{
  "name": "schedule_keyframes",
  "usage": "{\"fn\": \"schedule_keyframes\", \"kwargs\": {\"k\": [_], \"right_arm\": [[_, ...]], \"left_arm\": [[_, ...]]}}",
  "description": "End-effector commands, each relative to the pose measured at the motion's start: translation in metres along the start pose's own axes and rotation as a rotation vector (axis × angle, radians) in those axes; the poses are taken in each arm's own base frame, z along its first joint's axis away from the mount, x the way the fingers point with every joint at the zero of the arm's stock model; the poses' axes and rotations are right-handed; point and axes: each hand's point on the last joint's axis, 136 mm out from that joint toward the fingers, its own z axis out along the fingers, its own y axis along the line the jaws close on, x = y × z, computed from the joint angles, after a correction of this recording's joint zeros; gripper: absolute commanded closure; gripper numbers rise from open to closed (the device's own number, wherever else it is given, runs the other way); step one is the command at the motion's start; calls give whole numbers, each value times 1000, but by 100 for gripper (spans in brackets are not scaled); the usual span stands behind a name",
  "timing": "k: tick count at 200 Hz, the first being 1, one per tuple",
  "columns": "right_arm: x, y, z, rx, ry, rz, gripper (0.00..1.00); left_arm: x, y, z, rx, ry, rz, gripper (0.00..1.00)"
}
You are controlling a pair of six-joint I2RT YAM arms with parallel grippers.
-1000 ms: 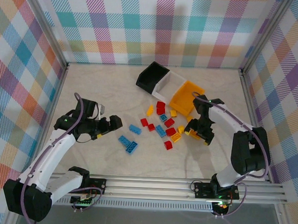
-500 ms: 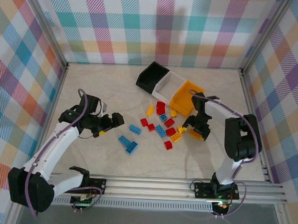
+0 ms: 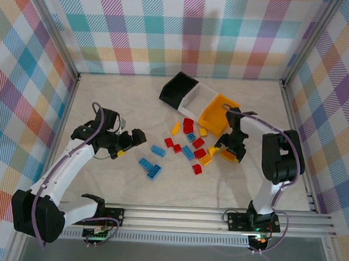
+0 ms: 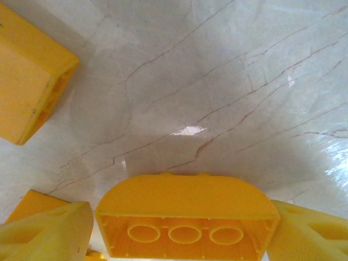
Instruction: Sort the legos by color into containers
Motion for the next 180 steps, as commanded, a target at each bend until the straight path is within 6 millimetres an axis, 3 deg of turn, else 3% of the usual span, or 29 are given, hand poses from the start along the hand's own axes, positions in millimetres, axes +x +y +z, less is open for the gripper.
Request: {"fn": "schedule_keyframes", "kwargs": {"k": [1,106,180], "right_arm": [[0,-2,5,0,20,2,22],[2,-5,19,4,52,11,22],[4,-14,17,25,34,-11,30]], "left_arm": [[-6,-9,-1,22,-15,-4,0],[-10,-8,8,11,1,-23,0],[-6,-4,10,18,-4,-60,0]]}}
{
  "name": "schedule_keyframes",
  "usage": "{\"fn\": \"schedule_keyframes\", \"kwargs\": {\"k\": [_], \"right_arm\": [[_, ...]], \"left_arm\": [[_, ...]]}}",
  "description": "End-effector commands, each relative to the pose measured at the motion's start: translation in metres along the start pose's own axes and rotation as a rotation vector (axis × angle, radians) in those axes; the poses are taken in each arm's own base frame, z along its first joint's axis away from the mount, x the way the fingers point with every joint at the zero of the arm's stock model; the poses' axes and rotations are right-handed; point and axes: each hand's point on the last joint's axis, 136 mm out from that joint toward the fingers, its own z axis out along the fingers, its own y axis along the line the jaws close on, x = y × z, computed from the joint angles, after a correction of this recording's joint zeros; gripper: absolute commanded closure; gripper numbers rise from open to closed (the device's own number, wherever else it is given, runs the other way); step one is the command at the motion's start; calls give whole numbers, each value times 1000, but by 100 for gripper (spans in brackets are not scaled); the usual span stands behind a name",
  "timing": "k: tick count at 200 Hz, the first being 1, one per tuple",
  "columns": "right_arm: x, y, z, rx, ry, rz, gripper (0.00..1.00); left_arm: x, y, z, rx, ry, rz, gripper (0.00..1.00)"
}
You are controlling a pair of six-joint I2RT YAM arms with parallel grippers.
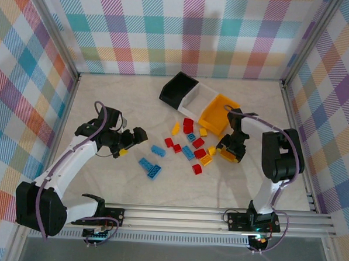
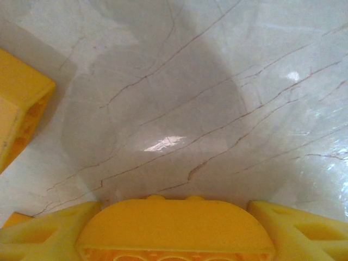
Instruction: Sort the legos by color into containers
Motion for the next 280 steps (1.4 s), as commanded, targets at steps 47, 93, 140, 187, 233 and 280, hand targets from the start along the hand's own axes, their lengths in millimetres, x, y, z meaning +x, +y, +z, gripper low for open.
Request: {"fn": "schedule_keyframes", "kwargs": {"k": [47,93,140,187,233,280], "right_arm": [[4,-14,2,31,0,-46,36],[3,-14,-6,22,-17,-60,41],[4,-15,-28,5,-56,-84,41],[5,-8,-68,-53,-115,-109,41],[-7,21,-127,-179,-215,-149,40],[-32,60,-165,-273,-270,-187,40]], "left_arm": [[1,-4,-2,26,-20,-33,0],[0,-5,-3,29,-26,-38,0],[-3,-7,-4,33,-31,-37,0],[-6,-12,-6,49,-40,-34,0],[-5,-19,-5,82,-42,-33,0],[-4,-30,-1,107,-30,-6,0]]}}
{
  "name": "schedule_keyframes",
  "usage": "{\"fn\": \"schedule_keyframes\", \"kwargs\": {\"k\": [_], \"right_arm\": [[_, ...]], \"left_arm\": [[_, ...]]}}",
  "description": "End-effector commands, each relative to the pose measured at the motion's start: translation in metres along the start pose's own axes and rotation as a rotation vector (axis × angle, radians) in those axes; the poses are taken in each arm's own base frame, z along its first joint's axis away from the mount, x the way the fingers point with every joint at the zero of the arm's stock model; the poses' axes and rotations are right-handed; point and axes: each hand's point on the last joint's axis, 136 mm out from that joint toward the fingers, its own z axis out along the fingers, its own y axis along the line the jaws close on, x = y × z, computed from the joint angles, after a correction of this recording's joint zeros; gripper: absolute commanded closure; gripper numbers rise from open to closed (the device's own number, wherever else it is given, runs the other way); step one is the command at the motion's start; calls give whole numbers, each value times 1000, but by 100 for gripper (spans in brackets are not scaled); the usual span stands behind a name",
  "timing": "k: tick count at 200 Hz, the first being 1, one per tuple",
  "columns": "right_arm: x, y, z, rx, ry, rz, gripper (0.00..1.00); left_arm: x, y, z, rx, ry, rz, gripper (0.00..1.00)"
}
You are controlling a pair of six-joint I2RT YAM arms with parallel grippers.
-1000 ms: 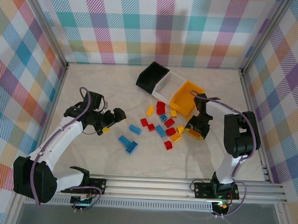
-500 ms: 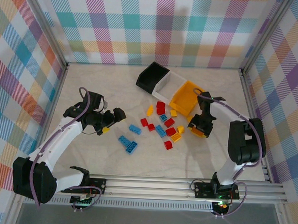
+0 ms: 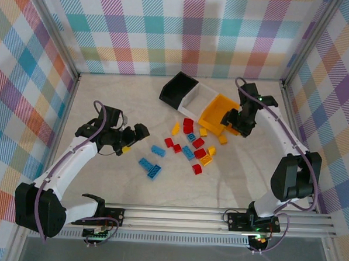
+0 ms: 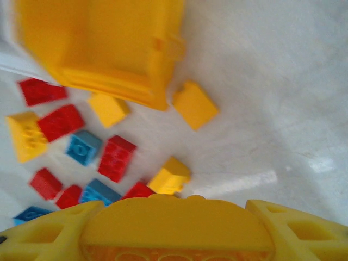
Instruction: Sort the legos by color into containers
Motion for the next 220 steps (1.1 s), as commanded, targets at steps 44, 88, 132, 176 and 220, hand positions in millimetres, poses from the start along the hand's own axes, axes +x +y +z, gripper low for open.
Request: {"fn": "schedule_keyframes", "kwargs": {"k": [44,88,132,176,220], "right_arm": [[-48,41,28,-38,36,-41,40],[-74,54,68,-19,60,-65,40],[-87,59,93,-3,83,-74,35],[-93,61,97,-1,82,-80,22],[-88,62,76,-10,78,-105,18]], "left_arm": [[7,-15,-3,30,19,28,0],[13,-8,-11,1,19,28,0],[18,2,-16,-33,8,17,0],[19,8,-17,-46,-7,-8,0],[18,6,-14,-27,-20,-29,0]]}}
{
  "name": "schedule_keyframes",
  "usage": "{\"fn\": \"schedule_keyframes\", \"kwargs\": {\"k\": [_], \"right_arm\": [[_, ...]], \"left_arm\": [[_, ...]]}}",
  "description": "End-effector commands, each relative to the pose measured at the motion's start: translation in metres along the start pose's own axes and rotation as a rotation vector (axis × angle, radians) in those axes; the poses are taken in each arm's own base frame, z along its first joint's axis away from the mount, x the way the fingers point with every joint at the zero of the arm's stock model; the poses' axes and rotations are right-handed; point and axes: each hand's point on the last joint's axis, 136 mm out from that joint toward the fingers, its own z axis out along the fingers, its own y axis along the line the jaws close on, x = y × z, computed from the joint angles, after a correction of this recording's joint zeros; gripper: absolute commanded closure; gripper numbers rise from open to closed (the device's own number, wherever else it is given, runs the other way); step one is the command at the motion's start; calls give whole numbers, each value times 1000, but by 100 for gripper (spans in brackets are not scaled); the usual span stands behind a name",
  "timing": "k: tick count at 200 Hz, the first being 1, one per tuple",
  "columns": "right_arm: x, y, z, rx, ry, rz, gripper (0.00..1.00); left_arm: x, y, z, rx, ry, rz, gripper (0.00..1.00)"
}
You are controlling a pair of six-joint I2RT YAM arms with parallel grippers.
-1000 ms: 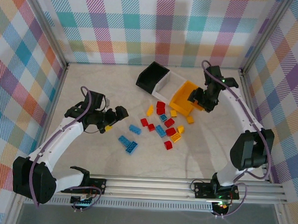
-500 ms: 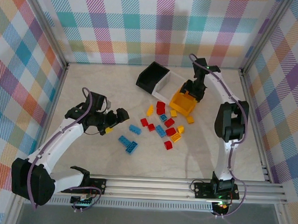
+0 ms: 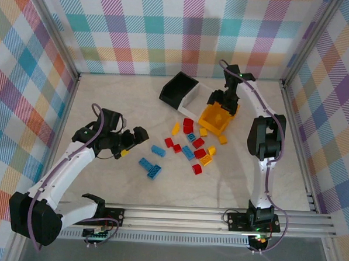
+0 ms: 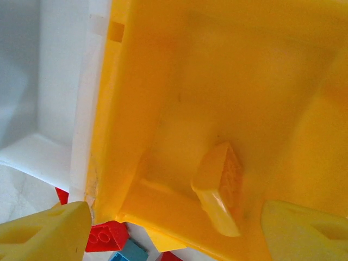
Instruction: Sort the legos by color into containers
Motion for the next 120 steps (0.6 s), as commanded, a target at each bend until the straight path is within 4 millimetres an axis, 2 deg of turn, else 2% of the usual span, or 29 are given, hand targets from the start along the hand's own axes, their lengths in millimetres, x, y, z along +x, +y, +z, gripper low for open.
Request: {"fn": "schedule_keyframes", "kwargs": {"k": [1,28,52,72,90,106,120], "right_arm": [[6,2,-23,-15,5,-21,18],[31,-3,-52,-34,-10,-23,19],[79,-25,-60,-24,31,-23,22],[129,-39,-52,-25,109,-71,24],[165,-47,-41,-16,168,-146,25],[185,-52,-30,9,218,-215,27],[193,-53,-19,31,245,-270,28]], "left_arm": [[3,4,1,-3,-6,-28,0],[2,0,5,9,-5,-17,0],[5,-7,16,14,22,13,0],[8,-19,29,12,56,56,0],[13,-32,41,8,86,109,0],[17,-43,50,5,111,146,0],[21,-51,57,12,128,166,0]]}}
